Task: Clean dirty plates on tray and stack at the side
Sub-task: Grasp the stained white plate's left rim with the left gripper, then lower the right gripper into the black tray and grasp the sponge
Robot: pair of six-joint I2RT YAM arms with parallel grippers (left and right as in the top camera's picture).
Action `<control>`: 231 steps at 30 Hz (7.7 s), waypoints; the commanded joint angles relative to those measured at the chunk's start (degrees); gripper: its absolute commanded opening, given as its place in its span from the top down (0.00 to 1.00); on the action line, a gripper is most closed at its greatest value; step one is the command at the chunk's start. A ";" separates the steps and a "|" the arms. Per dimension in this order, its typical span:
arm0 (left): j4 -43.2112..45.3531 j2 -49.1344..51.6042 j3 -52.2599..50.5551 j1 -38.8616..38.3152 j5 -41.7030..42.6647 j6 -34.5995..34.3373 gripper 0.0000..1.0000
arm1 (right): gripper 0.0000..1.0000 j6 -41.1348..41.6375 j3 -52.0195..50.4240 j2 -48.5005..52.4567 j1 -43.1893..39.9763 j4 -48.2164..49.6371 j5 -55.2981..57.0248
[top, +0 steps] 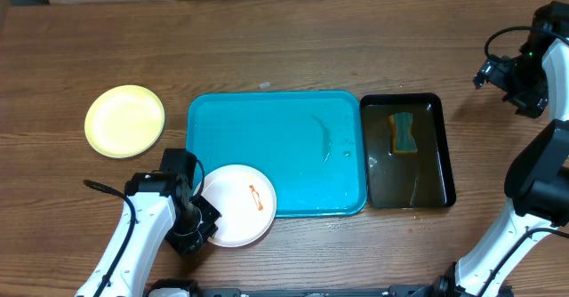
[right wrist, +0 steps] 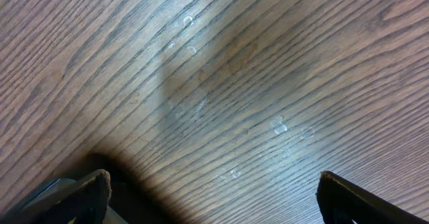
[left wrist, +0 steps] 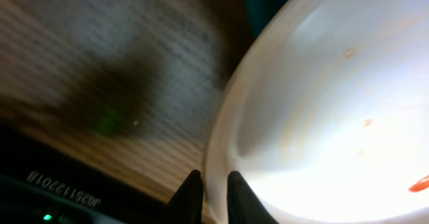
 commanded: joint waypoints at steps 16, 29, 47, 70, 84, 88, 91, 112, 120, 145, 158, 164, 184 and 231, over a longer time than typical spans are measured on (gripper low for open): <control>26.21 -0.55 -0.31 -0.37 0.00 2.43 0.96 | 0.00 -0.09 1.25 -0.52 0.00 0.04 0.11; 35.67 7.23 -0.31 -3.43 6.56 2.43 0.96 | 0.00 -0.09 1.25 -0.52 0.00 0.04 0.11; 22.49 9.20 13.73 -6.54 -3.85 18.40 0.59 | 0.00 -0.09 1.25 -0.52 0.00 0.04 0.11; 31.19 20.41 13.70 -9.70 -5.07 18.73 0.75 | 0.00 -0.09 1.25 -0.52 0.00 0.04 0.11; 30.73 22.05 13.40 -10.60 -4.02 18.73 0.86 | 0.00 0.61 1.25 -0.52 0.00 10.16 -4.22; 30.77 22.05 13.40 -10.60 -4.02 18.73 0.86 | 0.00 -5.44 1.27 -0.52 0.00 5.64 -22.88; 30.84 22.08 13.40 -10.60 -4.13 18.73 0.86 | 0.00 -12.94 1.27 -0.76 -0.02 3.89 -32.96; 31.19 22.86 13.40 -10.60 -4.20 17.66 0.87 | 0.00 -10.10 -0.04 -13.44 14.29 -13.44 -13.90; 31.17 22.86 13.40 -10.62 -4.20 17.66 0.84 | 0.00 -5.92 -8.96 -13.44 21.73 -5.92 -10.32; 31.17 22.86 13.40 -10.62 -3.78 17.66 0.83 | 0.28 -1.51 -35.74 -13.31 26.77 23.15 2.56; 31.17 22.86 13.40 -10.62 -3.78 17.66 0.81 | 0.44 -1.49 -43.04 -13.00 26.77 32.83 2.51; 30.95 22.86 13.40 -10.62 -3.78 17.66 0.80 | 0.18 -1.44 -42.93 -13.00 26.77 30.08 2.47; 30.95 22.86 13.40 -10.62 -3.82 17.66 0.78 | 0.35 -1.46 -42.80 -13.00 26.58 33.66 4.07; 31.17 22.86 13.40 -10.62 -3.82 17.68 0.77 | 0.52 -1.51 -37.35 -13.55 26.64 28.20 4.07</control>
